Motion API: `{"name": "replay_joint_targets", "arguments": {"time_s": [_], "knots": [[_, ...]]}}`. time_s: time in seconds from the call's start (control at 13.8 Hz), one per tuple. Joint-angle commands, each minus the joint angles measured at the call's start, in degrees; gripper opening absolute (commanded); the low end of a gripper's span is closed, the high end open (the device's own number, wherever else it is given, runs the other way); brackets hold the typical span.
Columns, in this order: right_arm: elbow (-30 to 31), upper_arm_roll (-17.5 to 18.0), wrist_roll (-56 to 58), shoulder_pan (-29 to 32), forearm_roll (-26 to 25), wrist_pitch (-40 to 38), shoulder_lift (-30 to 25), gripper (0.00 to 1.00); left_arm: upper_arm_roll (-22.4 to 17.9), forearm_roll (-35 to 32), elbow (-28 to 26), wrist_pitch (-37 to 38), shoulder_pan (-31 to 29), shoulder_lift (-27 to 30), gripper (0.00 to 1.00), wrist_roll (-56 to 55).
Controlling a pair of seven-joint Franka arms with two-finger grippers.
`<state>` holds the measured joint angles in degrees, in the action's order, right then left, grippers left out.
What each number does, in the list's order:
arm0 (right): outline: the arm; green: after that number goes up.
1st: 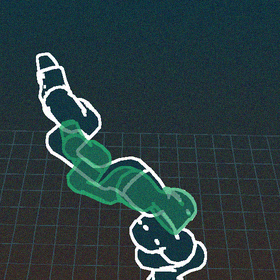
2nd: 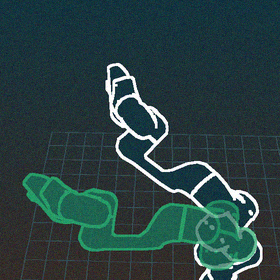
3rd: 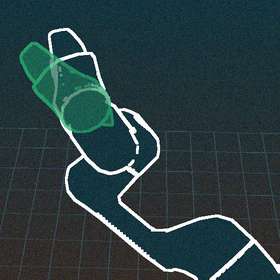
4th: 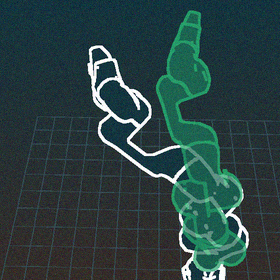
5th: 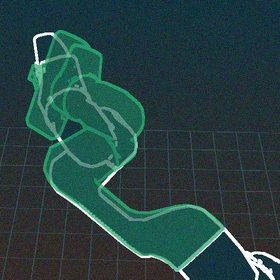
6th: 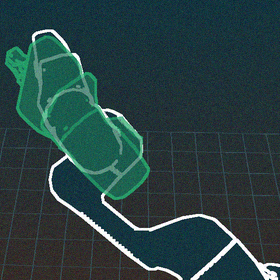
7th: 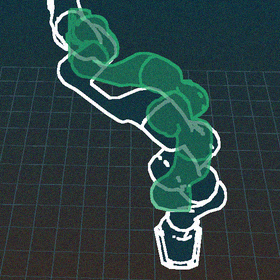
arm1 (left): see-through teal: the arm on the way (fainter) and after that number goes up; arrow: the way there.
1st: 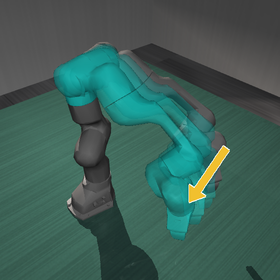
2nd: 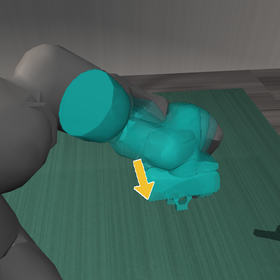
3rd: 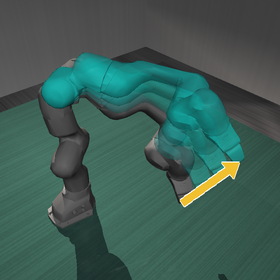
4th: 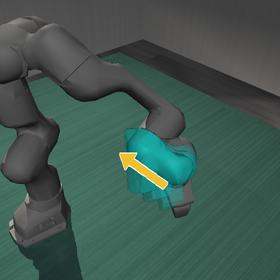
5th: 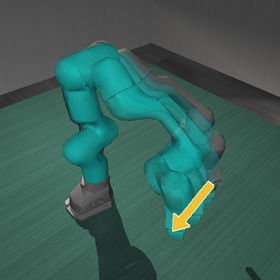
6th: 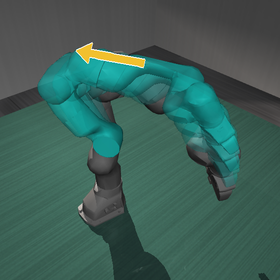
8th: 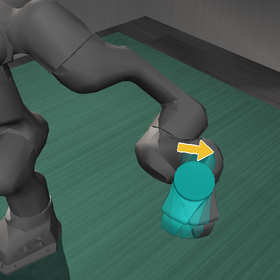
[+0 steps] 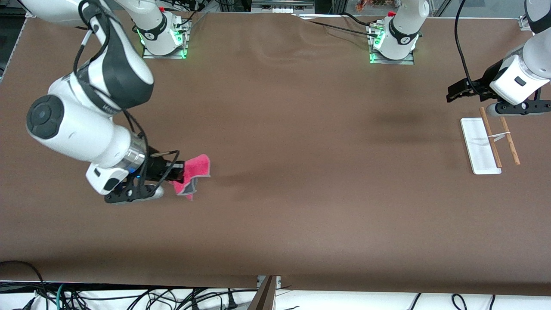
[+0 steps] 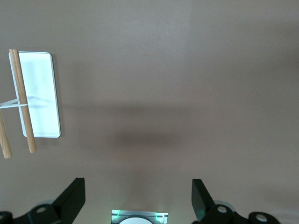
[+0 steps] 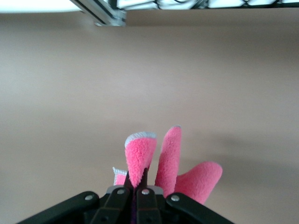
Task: Pass towel and hang on rack
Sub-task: 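Lift the towel with the right gripper while the left gripper approaches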
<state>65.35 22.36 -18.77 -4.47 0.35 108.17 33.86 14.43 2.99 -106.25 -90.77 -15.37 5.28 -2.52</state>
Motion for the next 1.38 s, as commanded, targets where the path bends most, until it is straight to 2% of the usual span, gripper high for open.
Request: {"name": "replay_joint_targets", "arguments": {"time_s": [0.0, 0.15, 0.36, 0.51, 0.73, 1.02, 1.16, 1.31], "knots": [[-2.78, 0.14, -11.42, -6.4, -0.18, 3.08, 0.59, 0.0, -0.28, 1.22, 0.78, -0.97, -0.1, -2.02, 1.0, 2.87], [-2.78, 0.05, -17.51, -11.33, -0.27, 6.86, 0.68, 0.0, -0.28, 4.45, -0.53, -3.0, -0.18, -2.64, 1.0, 5.13], [-2.78, -0.48, -20.42, -18.62, -1.14, 14.77, 1.91, 0.0, -0.28, 8.33, -3.78, -8.0, -0.36, -2.99, 1.0, 12.16], [-2.78, -0.48, -22.97, -21.79, -1.23, 16.81, 2.26, 0.0, -0.28, 13.33, -5.72, -10.82, -0.45, -4.13, 1.0, 17.86], [-2.69, -0.39, -25.52, -25.66, -1.23, 18.47, 2.79, 0.0, -0.28, 21.93, -9.14, -14.43, -1.33, -5.27, 1.0, 27.19], [-2.69, -0.39, -26.85, -29.54, -1.23, 24.71, 4.46, 0.0, -0.28, 32.84, -9.77, -14.35, -2.55, -8.61, 1.0, 34.66], [-2.69, -0.39, -26.85, -30.15, -1.15, 26.21, 5.16, 0.0, -0.37, 38.11, -10.73, -14.17, -3.52, -10.89, 1.0, 42.38], [-2.69, -0.39, -26.85, -30.6, -1.15, 27.35, 5.77, 0.0, -0.37, 40.33, -12.05, -14.26, -4.49, -11.95, 1.0, 47.93]]}}
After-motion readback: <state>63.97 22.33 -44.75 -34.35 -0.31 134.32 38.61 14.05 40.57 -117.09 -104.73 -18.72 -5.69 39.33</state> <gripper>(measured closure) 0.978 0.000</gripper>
